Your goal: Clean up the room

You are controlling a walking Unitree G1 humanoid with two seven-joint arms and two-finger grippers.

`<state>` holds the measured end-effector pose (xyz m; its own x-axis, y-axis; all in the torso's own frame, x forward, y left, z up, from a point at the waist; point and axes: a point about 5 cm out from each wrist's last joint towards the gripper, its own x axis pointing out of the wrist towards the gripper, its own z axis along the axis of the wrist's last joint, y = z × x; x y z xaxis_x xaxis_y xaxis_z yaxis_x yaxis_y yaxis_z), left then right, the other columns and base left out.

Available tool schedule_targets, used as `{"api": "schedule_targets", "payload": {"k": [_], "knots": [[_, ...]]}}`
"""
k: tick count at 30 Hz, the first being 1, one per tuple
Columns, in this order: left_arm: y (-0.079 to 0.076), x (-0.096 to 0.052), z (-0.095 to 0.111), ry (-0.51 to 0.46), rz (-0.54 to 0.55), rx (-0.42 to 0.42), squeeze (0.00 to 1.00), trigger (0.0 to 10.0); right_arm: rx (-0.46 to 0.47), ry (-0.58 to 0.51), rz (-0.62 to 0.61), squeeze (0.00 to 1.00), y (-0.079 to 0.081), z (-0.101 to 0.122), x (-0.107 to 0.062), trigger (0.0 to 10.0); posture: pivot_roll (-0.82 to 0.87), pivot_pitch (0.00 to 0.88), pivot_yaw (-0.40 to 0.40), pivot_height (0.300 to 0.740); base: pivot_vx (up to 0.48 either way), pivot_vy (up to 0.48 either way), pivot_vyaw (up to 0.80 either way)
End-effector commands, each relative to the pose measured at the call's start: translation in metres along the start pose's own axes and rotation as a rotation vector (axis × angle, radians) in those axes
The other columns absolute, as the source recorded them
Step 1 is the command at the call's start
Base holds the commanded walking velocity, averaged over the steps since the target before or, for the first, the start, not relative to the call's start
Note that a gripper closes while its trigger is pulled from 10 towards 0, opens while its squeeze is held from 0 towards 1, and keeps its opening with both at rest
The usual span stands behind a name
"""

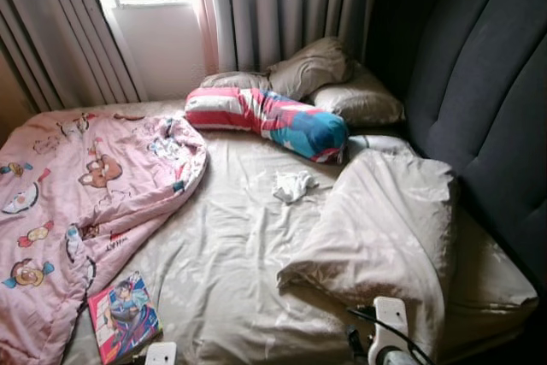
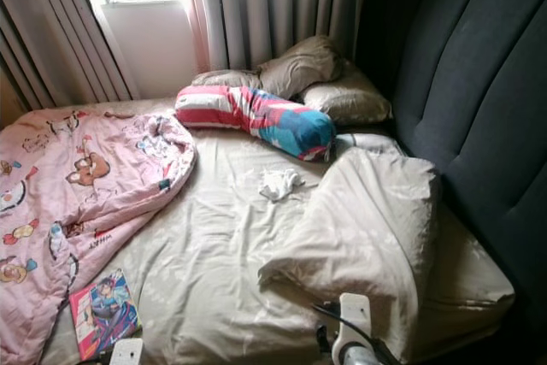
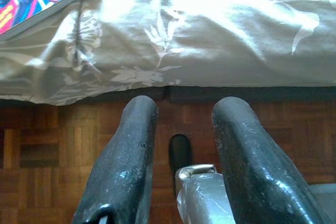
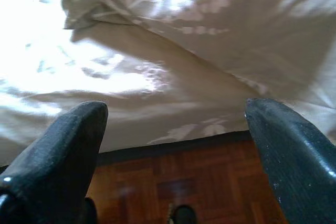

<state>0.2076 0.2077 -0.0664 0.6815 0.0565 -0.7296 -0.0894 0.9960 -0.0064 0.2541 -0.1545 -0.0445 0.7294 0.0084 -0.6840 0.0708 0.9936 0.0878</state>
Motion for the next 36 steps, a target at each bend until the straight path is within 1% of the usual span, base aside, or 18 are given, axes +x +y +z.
{"api": "schedule_targets", "payload": {"k": [1, 27, 32, 36], "knots": [[0.0062, -0.0019, -0.0062, 0.026, 0.017, -0.007, 0.0, 10.0, 0.003, -0.001, 0.0, 0.0, 0.0009, 0.0004, 0.0001, 10.0, -0.04, 0.015, 0.027, 0.74, 0.0, 0.0, 0.0], [0.0058, -0.0018, -0.0063, 0.029, 0.015, -0.01, 0.0, 10.0, -0.003, -0.015, 0.004, 0.0, 0.0009, 0.002, 0.0002, 10.0, -0.04, 0.025, 0.025, 0.74, 0.0, 0.0, 0.0], [0.0059, -0.0018, -0.0062, 0.029, 0.015, -0.008, 0.0, 10.0, -0.011, -0.021, 0.007, 0.0, 0.0011, 0.0027, 0.0002, 10.0, -0.04, 0.023, 0.025, 0.74, 0.241, 0.0, 0.0], [0.0058, -0.0019, -0.0039, 0.005, 0.009, 0.003, 0.0, 10.0, 0.001, -0.063, 0.01, 0.0, 0.0017, 0.0057, -0.0002, 10.0, -0.05, 0.016, 0.028, 0.74, 0.06, 0.0, 0.0]]}}
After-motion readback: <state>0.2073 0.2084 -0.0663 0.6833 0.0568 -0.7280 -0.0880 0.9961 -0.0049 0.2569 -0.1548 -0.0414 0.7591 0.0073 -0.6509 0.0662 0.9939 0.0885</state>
